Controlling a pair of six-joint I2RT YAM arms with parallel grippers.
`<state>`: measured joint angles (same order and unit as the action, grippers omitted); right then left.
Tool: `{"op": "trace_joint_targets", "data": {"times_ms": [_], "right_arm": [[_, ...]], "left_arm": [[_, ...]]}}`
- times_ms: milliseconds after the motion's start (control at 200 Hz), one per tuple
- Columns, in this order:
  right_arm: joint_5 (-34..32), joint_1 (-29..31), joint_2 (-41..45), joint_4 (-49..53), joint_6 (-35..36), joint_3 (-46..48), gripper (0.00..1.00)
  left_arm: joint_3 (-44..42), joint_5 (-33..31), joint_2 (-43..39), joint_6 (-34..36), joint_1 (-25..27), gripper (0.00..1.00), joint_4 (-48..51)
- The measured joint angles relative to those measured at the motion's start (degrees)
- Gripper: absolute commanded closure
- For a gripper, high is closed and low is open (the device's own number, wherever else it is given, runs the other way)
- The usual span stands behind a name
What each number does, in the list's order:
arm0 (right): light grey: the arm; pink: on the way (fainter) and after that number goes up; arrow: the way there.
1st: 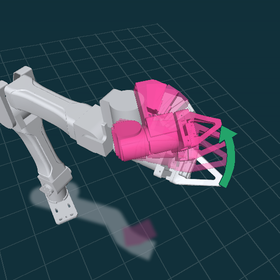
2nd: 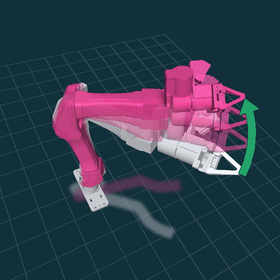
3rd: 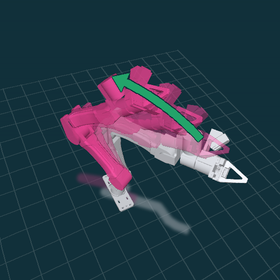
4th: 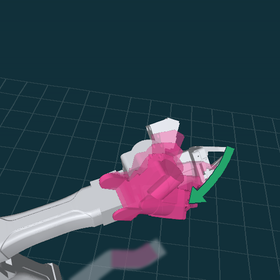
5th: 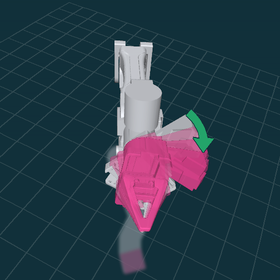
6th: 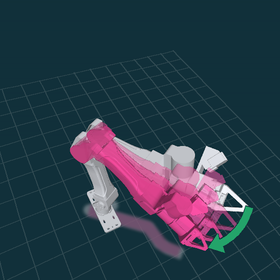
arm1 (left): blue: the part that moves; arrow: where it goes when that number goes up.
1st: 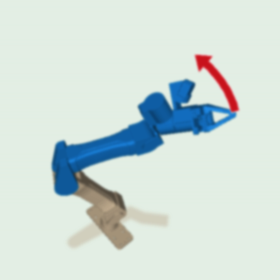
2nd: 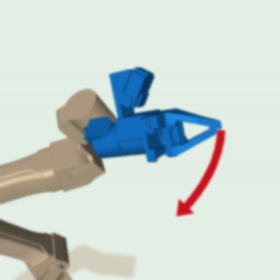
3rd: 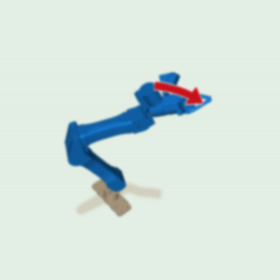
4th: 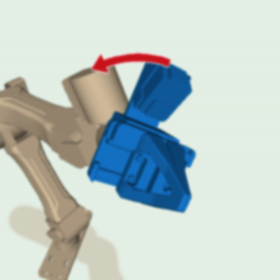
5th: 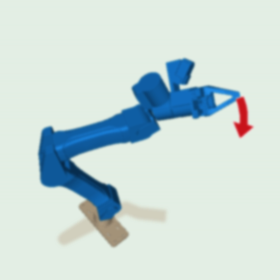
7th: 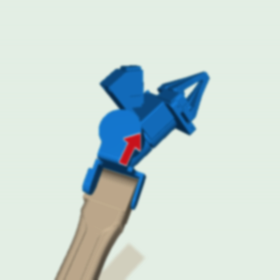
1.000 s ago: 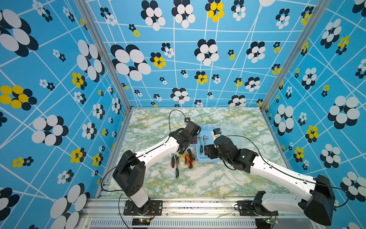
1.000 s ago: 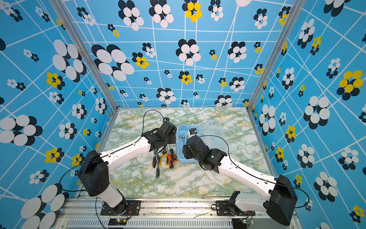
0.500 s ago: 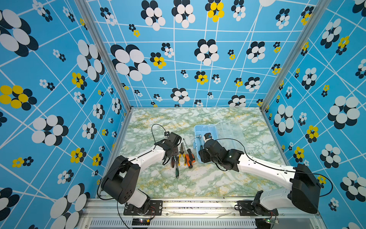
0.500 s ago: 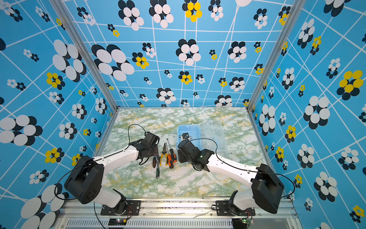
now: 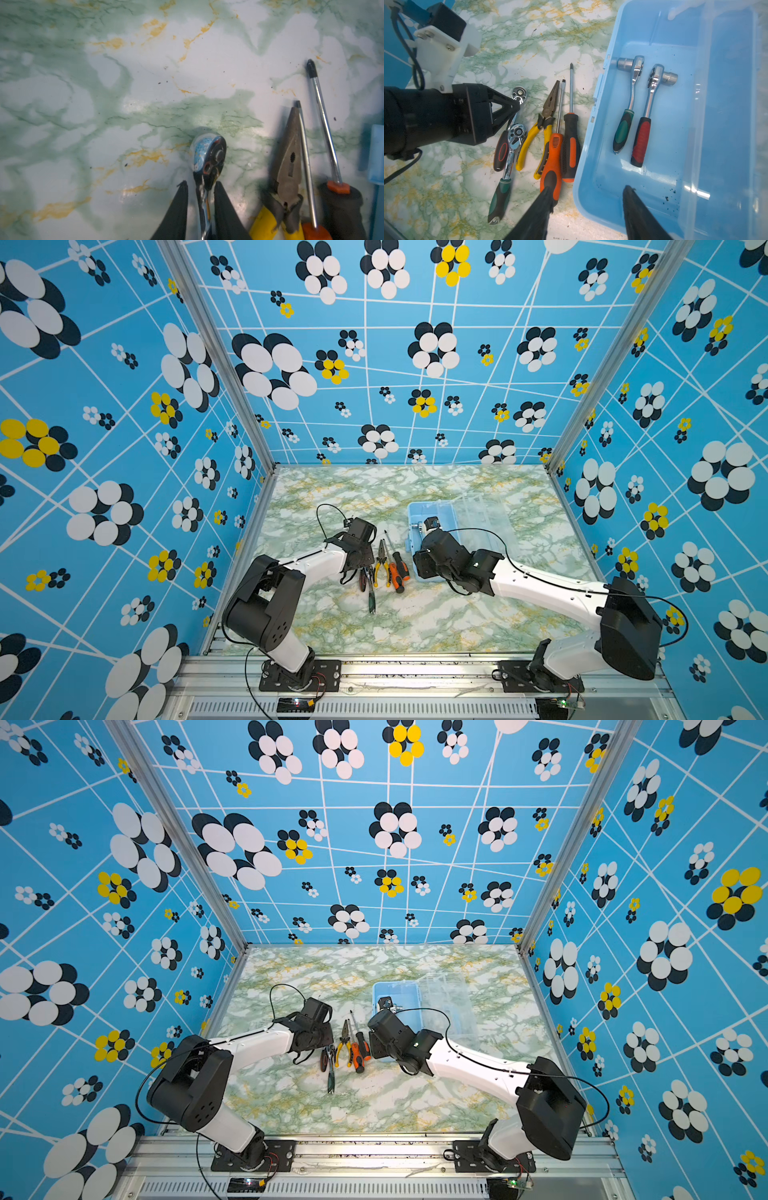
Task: Pack the tool kit
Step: 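Return the left gripper to the tools and grasp another chrome ratchet, then lower the held ratchet into the box beside the others and open the left gripper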
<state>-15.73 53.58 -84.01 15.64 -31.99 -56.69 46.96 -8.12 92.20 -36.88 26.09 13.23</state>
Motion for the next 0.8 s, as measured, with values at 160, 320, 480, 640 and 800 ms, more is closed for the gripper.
{"op": "trace_joint_targets", "data": {"times_ms": [160,320,480,640,800], "right_arm": [[0.0,0.0,0.0,-0.1,0.0,0.0,0.44],[0.0,0.0,0.0,-1.2,0.0,0.0,0.44],[0.0,0.0,0.0,-1.7,0.0,0.0,0.44],[0.0,0.0,0.0,-2.5,0.0,0.0,0.43],[0.0,0.0,0.0,-3.1,0.0,0.1,0.43]], "left_arm": [[0.0,1.2,1.3,-0.4,0.0,0.81,-0.8],[-0.1,1.3,1.6,-1.5,0.0,0.89,-1.7],[0.0,1.1,2.2,-1.7,0.0,0.97,-3.6],[0.3,0.7,2.6,-1.7,0.0,1.00,-4.3],[0.8,-1.0,2.6,-1.6,0.0,1.00,-2.7]]}}
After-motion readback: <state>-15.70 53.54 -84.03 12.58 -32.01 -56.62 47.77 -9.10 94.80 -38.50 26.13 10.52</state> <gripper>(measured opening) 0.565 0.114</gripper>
